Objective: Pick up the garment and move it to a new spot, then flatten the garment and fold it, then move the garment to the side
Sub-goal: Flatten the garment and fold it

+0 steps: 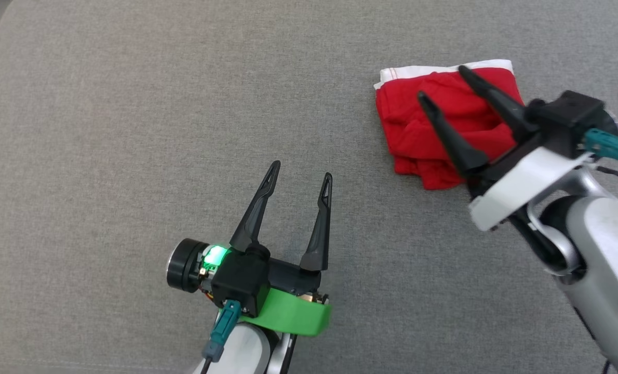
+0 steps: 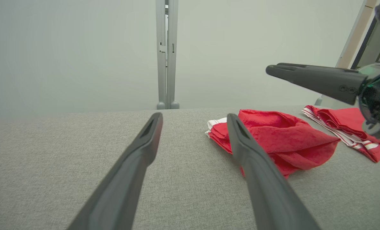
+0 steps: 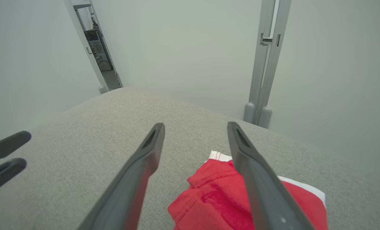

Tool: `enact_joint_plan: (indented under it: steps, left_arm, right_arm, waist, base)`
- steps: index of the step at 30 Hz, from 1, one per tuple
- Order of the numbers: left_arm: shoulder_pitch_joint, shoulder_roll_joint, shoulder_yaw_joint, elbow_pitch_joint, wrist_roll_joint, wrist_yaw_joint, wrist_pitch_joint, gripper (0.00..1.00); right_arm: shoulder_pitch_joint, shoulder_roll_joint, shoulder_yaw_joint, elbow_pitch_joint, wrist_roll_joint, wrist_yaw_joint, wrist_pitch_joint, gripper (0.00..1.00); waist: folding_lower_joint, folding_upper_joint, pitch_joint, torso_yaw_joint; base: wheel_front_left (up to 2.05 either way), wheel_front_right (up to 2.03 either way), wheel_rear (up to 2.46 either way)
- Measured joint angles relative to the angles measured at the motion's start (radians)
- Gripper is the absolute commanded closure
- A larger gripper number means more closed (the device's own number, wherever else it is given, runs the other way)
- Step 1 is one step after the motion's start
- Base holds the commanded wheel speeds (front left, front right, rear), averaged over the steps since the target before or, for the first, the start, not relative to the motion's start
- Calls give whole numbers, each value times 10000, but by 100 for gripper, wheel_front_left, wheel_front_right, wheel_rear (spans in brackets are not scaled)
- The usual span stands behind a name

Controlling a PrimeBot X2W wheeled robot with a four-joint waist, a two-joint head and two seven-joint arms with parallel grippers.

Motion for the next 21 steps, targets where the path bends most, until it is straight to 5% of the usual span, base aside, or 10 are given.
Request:
enact_joint_plan:
  steps: [9, 10, 12, 18, 21]
  left_arm:
    - [60, 2, -6, 23, 12, -163, 0, 0]
    - [61, 0, -35, 10, 12, -163, 0, 0]
    - [63, 2, -100, -36, -8, -163, 0, 0]
    - [-2, 2, -479, -167, -201, -159, 0, 0]
    - [-101, 6, -727, -201, -345, -159, 0, 0]
  right_arm:
    - [1405, -2460, -1429, 249, 800, -8, -594, 0]
    - [1449, -2905, -1342, 349, 1030, 6, -637, 51]
    - [1420, -3718, -1064, 506, 1423, -8, -828, 99]
    - [213, -6230, 732, 815, 2773, 2, -1505, 100]
    - [-503, -6656, 1632, 970, 4669, 4, -1400, 100]
  waist:
    - [0, 1, -269, -222]
    - [0, 0, -268, -184]
    - [0, 0, -234, -98]
    - [0, 0, 170, 301]
    - [0, 0, 417, 552]
  base:
    - [0, 0, 0]
    - [0, 0, 0]
    - [0, 0, 0]
    - [0, 0, 0]
    - [0, 0, 0]
